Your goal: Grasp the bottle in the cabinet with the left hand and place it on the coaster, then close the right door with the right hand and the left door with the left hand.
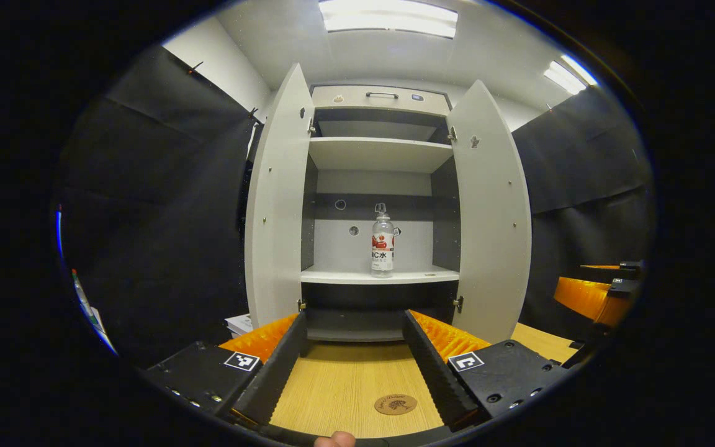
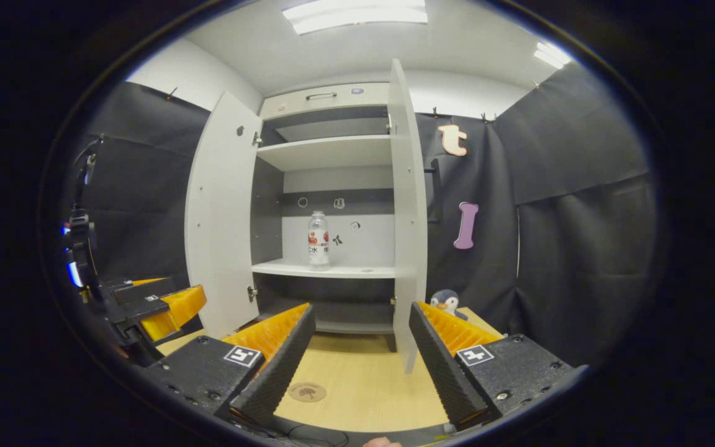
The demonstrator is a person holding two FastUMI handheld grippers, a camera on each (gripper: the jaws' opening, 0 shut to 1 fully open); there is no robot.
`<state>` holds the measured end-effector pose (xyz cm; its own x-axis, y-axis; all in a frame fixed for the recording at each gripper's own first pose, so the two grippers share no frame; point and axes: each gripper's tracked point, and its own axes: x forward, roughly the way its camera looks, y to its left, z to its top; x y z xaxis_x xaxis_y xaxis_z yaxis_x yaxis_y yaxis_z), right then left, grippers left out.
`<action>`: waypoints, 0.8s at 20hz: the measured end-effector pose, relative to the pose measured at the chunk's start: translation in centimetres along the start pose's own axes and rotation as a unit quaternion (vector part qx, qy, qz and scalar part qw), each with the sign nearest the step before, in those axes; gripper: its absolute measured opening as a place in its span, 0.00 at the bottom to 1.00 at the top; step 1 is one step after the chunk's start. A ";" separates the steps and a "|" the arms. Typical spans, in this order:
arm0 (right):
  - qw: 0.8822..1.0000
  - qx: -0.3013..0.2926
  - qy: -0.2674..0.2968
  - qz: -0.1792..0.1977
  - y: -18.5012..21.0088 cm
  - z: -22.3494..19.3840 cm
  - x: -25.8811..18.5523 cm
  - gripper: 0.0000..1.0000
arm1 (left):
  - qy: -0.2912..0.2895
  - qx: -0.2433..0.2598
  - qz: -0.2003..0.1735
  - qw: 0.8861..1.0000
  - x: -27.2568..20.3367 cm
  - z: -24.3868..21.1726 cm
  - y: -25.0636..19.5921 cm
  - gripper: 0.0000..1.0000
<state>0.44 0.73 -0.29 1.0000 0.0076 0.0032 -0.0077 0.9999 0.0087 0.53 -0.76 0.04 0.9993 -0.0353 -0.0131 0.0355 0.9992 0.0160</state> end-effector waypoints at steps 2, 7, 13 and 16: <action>1.000 0.000 -0.004 0.000 0.0 0.2 -0.1 0.99 | 0.002 -0.002 -0.001 1.000 0.2 0.0 0.1 0.95; 1.000 0.000 -0.006 -0.001 -0.1 0.3 -0.1 0.99 | -0.004 -0.022 -0.042 0.999 2.9 2.1 -1.3 0.94; 1.000 0.000 -0.013 -0.020 -1.2 0.6 -0.4 0.99 | -0.018 -0.015 -0.092 0.995 10.4 5.2 -4.9 0.95; 0.999 0.004 -0.010 -0.031 -1.9 0.5 -0.4 0.99 | -0.022 -0.023 -0.112 0.993 15.1 6.5 -7.3 0.94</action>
<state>0.06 -1.13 0.19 0.9982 -0.0554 0.0220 0.0550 0.9983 0.0166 15.48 -8.72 6.21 0.9659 -0.2568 0.0324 0.2577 0.9658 -0.0274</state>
